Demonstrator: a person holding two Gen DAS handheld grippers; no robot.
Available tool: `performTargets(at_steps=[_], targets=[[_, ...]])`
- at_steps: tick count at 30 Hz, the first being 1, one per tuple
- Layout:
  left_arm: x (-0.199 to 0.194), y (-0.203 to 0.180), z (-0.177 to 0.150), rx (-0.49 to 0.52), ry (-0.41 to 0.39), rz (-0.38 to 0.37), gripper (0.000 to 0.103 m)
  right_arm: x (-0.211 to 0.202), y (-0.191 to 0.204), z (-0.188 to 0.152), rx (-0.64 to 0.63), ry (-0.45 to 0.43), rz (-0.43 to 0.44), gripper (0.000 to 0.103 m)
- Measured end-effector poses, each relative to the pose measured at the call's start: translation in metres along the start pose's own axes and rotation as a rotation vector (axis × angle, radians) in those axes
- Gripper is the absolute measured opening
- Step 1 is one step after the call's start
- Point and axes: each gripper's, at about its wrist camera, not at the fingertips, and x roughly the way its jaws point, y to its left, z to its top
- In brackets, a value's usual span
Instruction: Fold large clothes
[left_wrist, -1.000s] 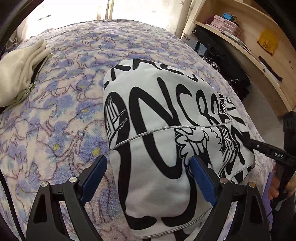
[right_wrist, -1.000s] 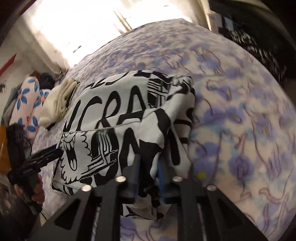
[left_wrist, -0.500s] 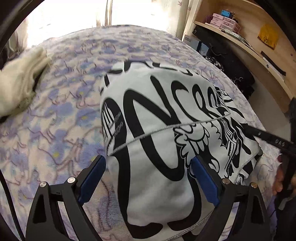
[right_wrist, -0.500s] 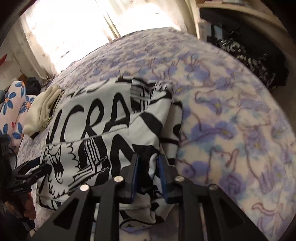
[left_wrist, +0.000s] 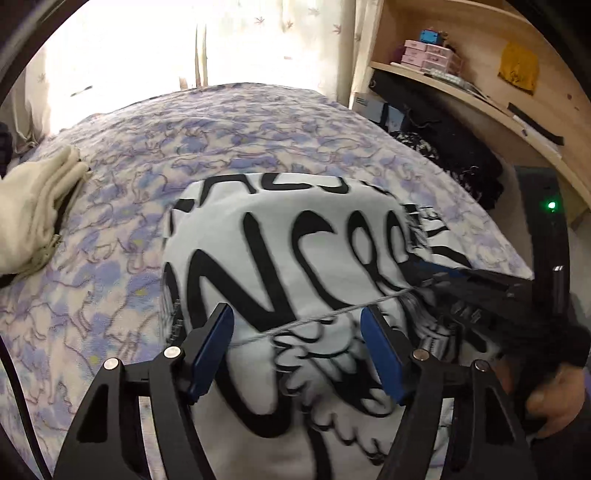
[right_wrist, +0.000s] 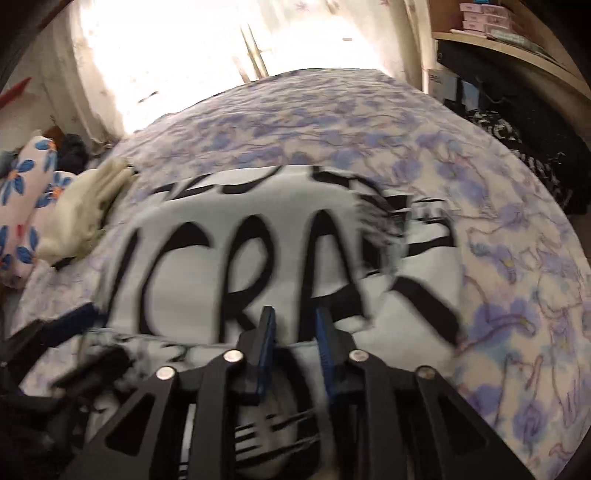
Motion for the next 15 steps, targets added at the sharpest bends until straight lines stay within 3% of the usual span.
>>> performTargets(at_steps=[1, 4, 6, 15], targets=[[0.001, 0.004, 0.0, -0.002, 0.006, 0.002, 0.07, -0.001, -0.008, 0.002, 0.009, -0.006, -0.036, 0.0], [0.004, 0.019, -0.002, -0.039, 0.024, -0.002, 0.07, -0.008, -0.029, 0.002, 0.045, 0.013, 0.043, 0.0], [0.004, 0.027, -0.001, -0.062, 0.031, -0.013, 0.071, -0.016, -0.024, 0.001, -0.012, -0.004, -0.064, 0.0], [0.004, 0.034, -0.001, -0.09, 0.061, -0.01, 0.076, -0.037, -0.039, 0.002, 0.046, 0.004, -0.012, 0.003]])
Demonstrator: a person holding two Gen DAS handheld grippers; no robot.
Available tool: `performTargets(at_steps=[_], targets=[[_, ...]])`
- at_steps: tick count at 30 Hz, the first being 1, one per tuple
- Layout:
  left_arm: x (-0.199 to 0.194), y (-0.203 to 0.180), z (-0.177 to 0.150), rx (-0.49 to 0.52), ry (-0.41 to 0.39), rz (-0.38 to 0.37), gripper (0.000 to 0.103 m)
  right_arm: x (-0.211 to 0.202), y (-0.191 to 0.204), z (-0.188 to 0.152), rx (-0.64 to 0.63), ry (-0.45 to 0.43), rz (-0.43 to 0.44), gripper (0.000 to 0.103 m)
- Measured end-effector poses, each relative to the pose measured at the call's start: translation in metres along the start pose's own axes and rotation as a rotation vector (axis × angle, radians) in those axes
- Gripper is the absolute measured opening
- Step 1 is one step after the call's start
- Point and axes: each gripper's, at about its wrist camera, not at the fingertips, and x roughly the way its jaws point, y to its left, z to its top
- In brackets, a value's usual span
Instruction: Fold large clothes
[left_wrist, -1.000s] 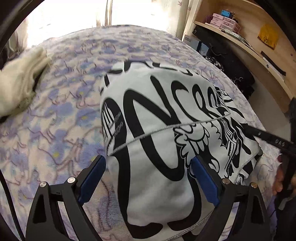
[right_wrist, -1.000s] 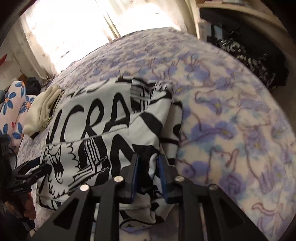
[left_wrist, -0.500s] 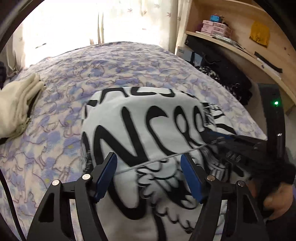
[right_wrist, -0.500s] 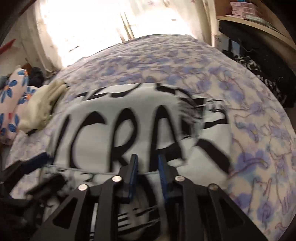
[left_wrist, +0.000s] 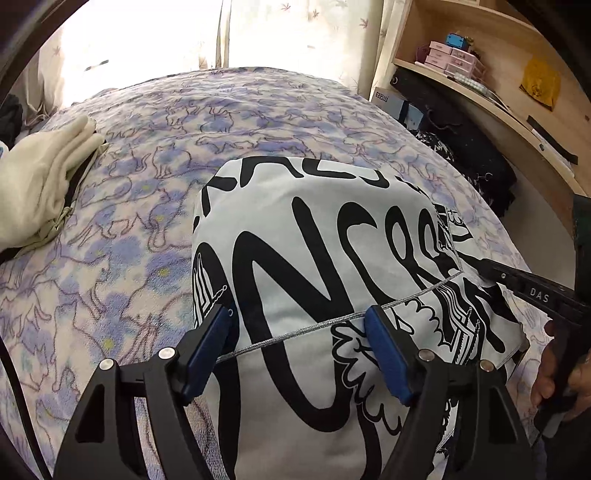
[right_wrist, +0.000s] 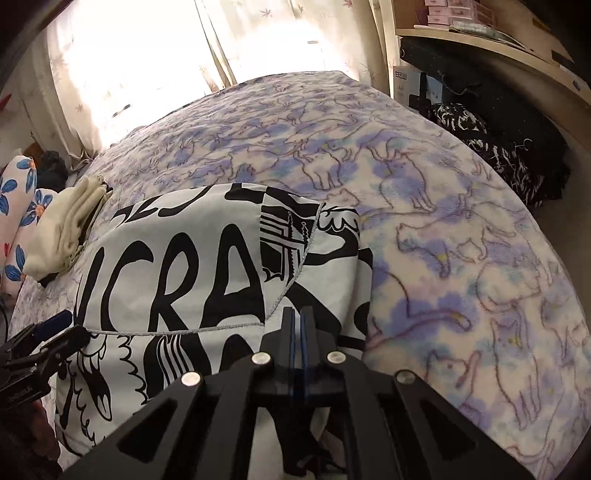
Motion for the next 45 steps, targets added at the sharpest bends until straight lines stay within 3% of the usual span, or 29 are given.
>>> performTargets(at_steps=[9, 12, 14, 17, 22, 25, 31, 35, 41, 45], targets=[[-0.014, 0.004, 0.001, -0.023, 0.067, 0.016, 0.077, -0.024, 0.001, 0.001, 0.013, -0.008, 0.024, 0.011], [-0.025, 0.003, 0.002, -0.02, 0.074, 0.026, 0.077, -0.038, 0.001, 0.002, 0.014, -0.015, 0.032, 0.022], [-0.033, 0.004, 0.004, -0.026, 0.077, 0.03, 0.077, -0.049, 0.002, 0.002, 0.015, -0.026, 0.038, 0.036], [-0.046, 0.008, 0.007, -0.032, 0.077, 0.03, 0.077, -0.067, 0.003, 0.005, 0.005, -0.046, 0.039, 0.044], [-0.066, 0.019, 0.012, -0.075, 0.079, -0.024, 0.088, -0.085, -0.002, 0.01, 0.024, -0.041, 0.066, 0.046], [-0.07, 0.025, 0.015, -0.109, 0.095, -0.083, 0.089, -0.089, -0.008, 0.013, 0.034, -0.033, 0.074, 0.047], [-0.055, 0.034, 0.012, -0.14, 0.135, -0.105, 0.09, -0.068, -0.03, 0.012, 0.091, 0.044, 0.119, 0.047], [-0.026, 0.042, 0.003, -0.189, 0.197, -0.141, 0.09, -0.035, -0.049, 0.004, 0.151, 0.13, 0.195, 0.066], [0.011, 0.048, -0.009, -0.223, 0.261, -0.185, 0.091, 0.014, -0.076, -0.01, 0.263, 0.218, 0.336, 0.082], [0.023, 0.049, -0.01, -0.241, 0.254, -0.206, 0.1, 0.038, -0.081, -0.014, 0.288, 0.278, 0.398, 0.082]])
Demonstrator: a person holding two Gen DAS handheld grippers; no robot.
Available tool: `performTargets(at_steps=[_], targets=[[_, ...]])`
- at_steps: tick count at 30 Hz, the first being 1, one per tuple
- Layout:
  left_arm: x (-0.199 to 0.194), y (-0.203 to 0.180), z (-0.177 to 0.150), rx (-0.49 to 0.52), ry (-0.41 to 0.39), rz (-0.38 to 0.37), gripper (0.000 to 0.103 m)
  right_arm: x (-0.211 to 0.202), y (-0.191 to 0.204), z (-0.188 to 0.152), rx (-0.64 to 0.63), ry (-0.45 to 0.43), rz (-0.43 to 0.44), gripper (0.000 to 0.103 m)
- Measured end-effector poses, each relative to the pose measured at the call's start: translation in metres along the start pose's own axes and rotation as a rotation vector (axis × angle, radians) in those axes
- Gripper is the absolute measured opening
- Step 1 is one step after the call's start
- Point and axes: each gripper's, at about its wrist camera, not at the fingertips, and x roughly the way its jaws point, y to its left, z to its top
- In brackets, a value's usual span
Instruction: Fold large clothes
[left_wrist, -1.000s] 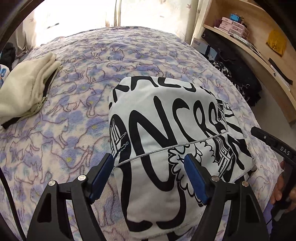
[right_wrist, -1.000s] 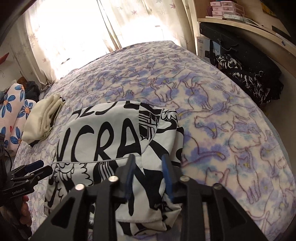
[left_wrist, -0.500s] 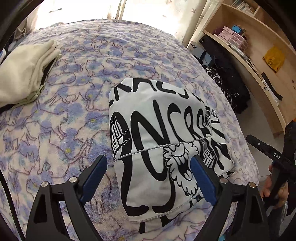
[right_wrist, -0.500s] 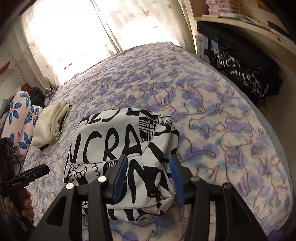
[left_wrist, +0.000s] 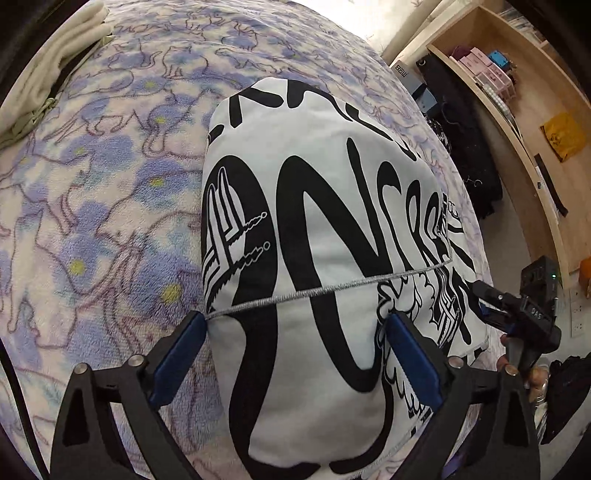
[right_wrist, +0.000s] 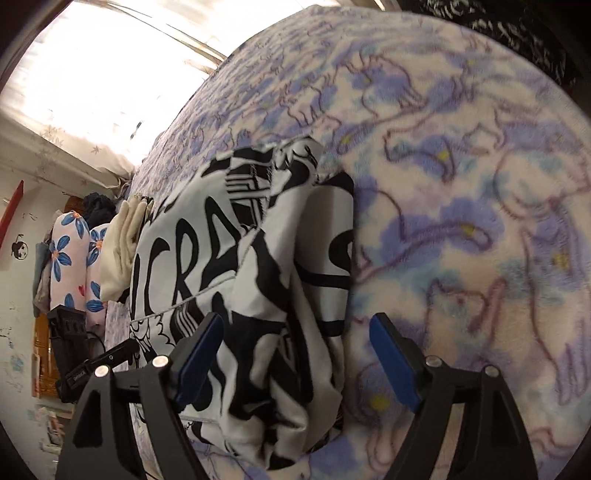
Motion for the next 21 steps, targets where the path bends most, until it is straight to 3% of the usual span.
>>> performTargets(at_steps=[8, 15, 21], targets=[[0.025, 0.008, 0.007, -0.01, 0.023, -0.069, 0.103, 0.04, -0.005, 0.011, 0.024, 0.086, 0.146, 0.083], [0.048, 0.025, 0.01, -0.079, 0.086, -0.206, 0.103, 0.066, 0.018, 0.017, -0.082, 0.118, 0.143, 0.083], [0.063, 0.018, 0.016, -0.052, 0.115, -0.193, 0.103, 0.072, 0.029, 0.017, -0.144, 0.094, 0.125, 0.078]])
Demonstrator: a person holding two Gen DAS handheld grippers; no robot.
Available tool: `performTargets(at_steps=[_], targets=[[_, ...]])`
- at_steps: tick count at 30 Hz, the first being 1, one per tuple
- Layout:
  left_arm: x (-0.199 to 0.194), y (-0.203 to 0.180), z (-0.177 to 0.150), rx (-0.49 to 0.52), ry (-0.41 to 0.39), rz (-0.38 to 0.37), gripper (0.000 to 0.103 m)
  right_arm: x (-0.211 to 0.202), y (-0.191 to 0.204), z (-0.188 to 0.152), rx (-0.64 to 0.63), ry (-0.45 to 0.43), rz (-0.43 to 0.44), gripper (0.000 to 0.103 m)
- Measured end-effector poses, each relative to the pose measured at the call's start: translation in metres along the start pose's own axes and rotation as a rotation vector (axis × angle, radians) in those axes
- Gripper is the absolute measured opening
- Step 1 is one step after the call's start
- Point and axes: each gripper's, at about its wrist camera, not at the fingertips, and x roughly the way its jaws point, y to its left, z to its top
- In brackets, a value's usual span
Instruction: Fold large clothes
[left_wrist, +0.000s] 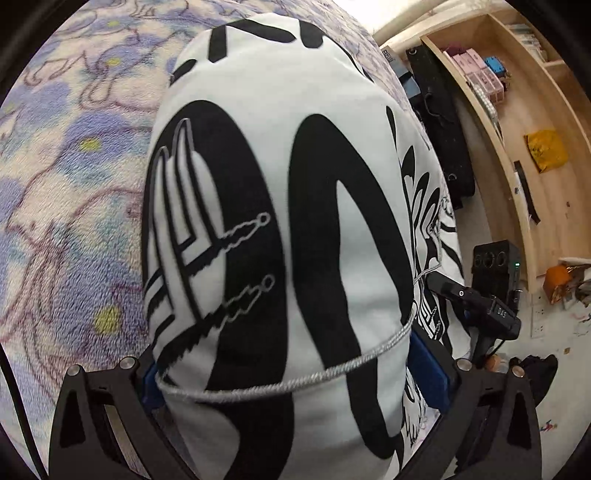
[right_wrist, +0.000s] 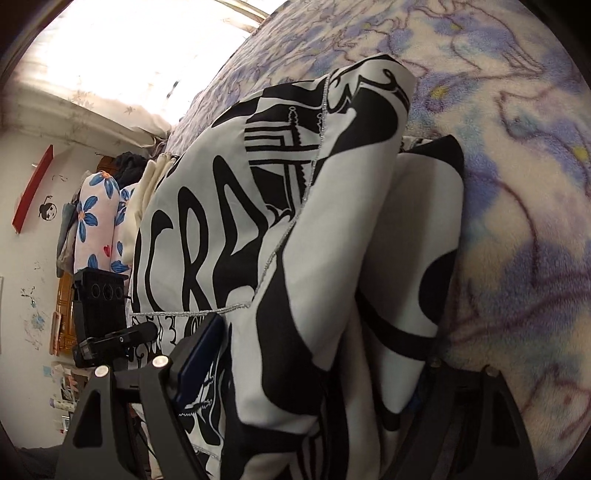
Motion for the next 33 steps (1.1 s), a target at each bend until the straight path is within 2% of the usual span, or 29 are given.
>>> performTargets(at_steps=[3, 5, 8, 10, 13, 18, 22, 28, 33], targets=[[0.004, -0.009, 0.002, 0.016, 0.0, 0.05, 0.103, 0.002, 0.011, -0.003, -0.027, -0.019, -0.025, 0.064], [0.003, -0.018, 0.003, 0.031, -0.018, 0.094, 0.099, 0.001, 0.02, -0.005, -0.046, -0.034, -0.047, 0.054], [-0.003, -0.036, -0.001, 0.083, -0.059, 0.178, 0.084, -0.003, 0.034, -0.008, -0.079, -0.063, -0.076, 0.045], [-0.008, -0.045, -0.006, 0.129, -0.087, 0.222, 0.07, -0.006, 0.046, -0.01, -0.106, -0.086, -0.098, 0.04], [-0.015, -0.066, -0.014, 0.203, -0.127, 0.292, 0.06, -0.011, 0.068, -0.014, -0.149, -0.124, -0.136, 0.034], [-0.034, -0.092, -0.031, 0.28, -0.185, 0.37, 0.055, -0.018, 0.105, -0.028, -0.194, -0.166, -0.156, 0.029], [-0.066, -0.096, -0.043, 0.31, -0.207, 0.406, 0.055, -0.015, 0.136, -0.043, -0.217, -0.179, -0.151, 0.028], [-0.136, -0.072, -0.069, 0.294, -0.233, 0.446, 0.055, -0.008, 0.181, -0.061, -0.249, -0.173, -0.093, 0.028], [-0.192, -0.039, -0.098, 0.249, -0.235, 0.487, 0.055, 0.021, 0.236, -0.08, -0.301, -0.115, -0.054, 0.028]])
